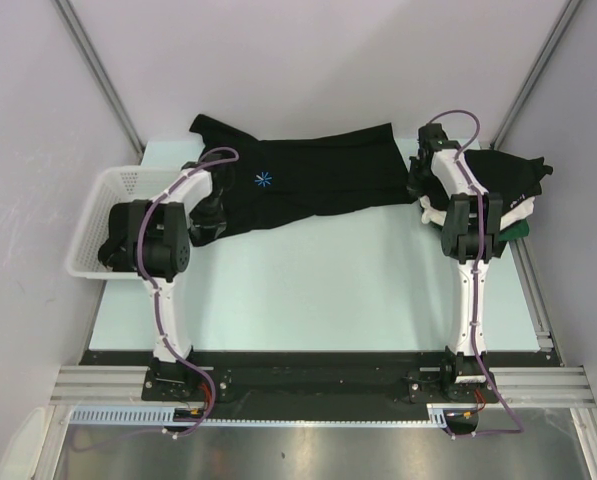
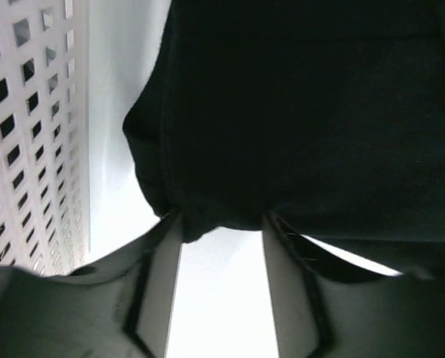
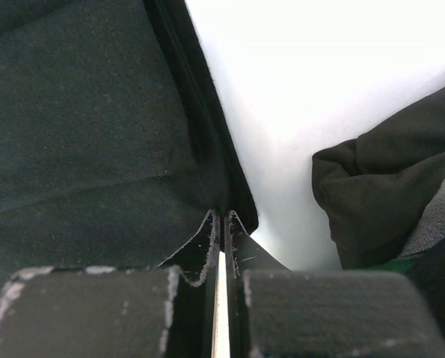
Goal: Fold and stack the t-shirts
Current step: Fold the flattened tshirt in 1/3 of the way
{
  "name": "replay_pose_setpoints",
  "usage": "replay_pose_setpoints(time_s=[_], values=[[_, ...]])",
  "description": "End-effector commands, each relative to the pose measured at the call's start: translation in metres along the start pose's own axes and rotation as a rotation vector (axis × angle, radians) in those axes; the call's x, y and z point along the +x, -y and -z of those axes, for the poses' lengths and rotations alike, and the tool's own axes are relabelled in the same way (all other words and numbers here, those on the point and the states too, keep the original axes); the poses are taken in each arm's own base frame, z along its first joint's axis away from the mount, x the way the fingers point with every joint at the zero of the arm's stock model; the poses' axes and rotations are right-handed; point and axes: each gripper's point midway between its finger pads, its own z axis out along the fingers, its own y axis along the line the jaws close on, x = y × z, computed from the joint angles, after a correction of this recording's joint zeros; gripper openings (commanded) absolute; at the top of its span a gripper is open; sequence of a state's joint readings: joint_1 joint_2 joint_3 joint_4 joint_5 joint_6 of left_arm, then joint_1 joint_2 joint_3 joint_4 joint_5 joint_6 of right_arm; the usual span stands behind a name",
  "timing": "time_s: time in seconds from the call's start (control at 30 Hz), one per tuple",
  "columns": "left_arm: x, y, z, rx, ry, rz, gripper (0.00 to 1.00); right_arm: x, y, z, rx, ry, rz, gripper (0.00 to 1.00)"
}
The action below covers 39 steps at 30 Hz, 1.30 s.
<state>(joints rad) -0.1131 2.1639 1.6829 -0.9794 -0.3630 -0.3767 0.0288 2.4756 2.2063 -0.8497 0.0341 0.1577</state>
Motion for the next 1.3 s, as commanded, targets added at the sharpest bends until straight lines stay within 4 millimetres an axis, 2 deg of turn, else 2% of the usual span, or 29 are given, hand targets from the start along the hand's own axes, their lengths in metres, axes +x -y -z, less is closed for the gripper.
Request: replay_pose_setpoints(time_s=[0.0, 0.03, 0.1, 0.13, 0.23, 0.33, 0.5, 0.53, 0.57, 0.77, 1.03, 1.07, 1.23, 1.27], values=[[-0.013, -0.005, -0.003, -0.017, 0.033, 0.011, 0.46, -0.006, -0.002, 0.028, -0.05, 0.024, -0.037, 0.0], [-0.013, -0.005, -0.005, -0.018, 0.029, 0.009, 0.39, -0.005, -0.003, 0.03, -0.05, 0.026, -0.037, 0.0], [-0.013, -0.01, -0.009, -0.015, 0.019, 0.013, 0.32, -0.001, -0.006, 0.032, -0.06, 0.017, -0.033, 0.0], [-0.012, -0.01, -0.01, -0.01, 0.017, 0.013, 0.23, -0.001, -0.005, 0.033, -0.058, 0.018, -0.033, 0.0], [-0.007, -0.02, -0.013, -0.012, 0.001, 0.024, 0.08, 0.002, -0.011, 0.036, -0.063, 0.012, -0.022, 0.0], [0.001, -0.03, -0.014, -0.017, -0.025, 0.023, 0.05, 0.006, -0.022, 0.039, -0.072, 0.005, -0.001, 0.0], [0.003, -0.051, -0.012, -0.045, -0.03, 0.029, 0.03, 0.017, -0.039, 0.036, -0.082, -0.025, 0.036, 0.0], [0.005, -0.052, -0.012, -0.045, -0.035, 0.02, 0.03, 0.017, -0.04, 0.036, -0.082, -0.026, 0.037, 0.0], [0.004, -0.063, -0.015, -0.05, -0.042, 0.043, 0.03, 0.018, -0.043, 0.036, -0.082, -0.028, 0.043, 0.0], [0.006, -0.08, -0.016, -0.051, -0.052, 0.053, 0.02, 0.036, -0.05, 0.04, -0.057, -0.083, 0.065, 0.0], [0.007, -0.087, -0.017, -0.049, -0.06, 0.061, 0.01, 0.064, -0.016, 0.051, 0.138, -0.172, 0.076, 0.0], [0.007, -0.09, -0.017, -0.05, -0.059, 0.066, 0.01, 0.072, -0.011, 0.051, 0.155, -0.194, 0.077, 0.0], [0.004, -0.093, -0.01, -0.044, -0.043, 0.076, 0.02, 0.086, 0.008, 0.057, 0.226, -0.196, 0.078, 0.0], [0.003, -0.093, -0.009, -0.042, -0.039, 0.076, 0.02, 0.084, 0.009, 0.057, 0.224, -0.176, 0.072, 0.0]])
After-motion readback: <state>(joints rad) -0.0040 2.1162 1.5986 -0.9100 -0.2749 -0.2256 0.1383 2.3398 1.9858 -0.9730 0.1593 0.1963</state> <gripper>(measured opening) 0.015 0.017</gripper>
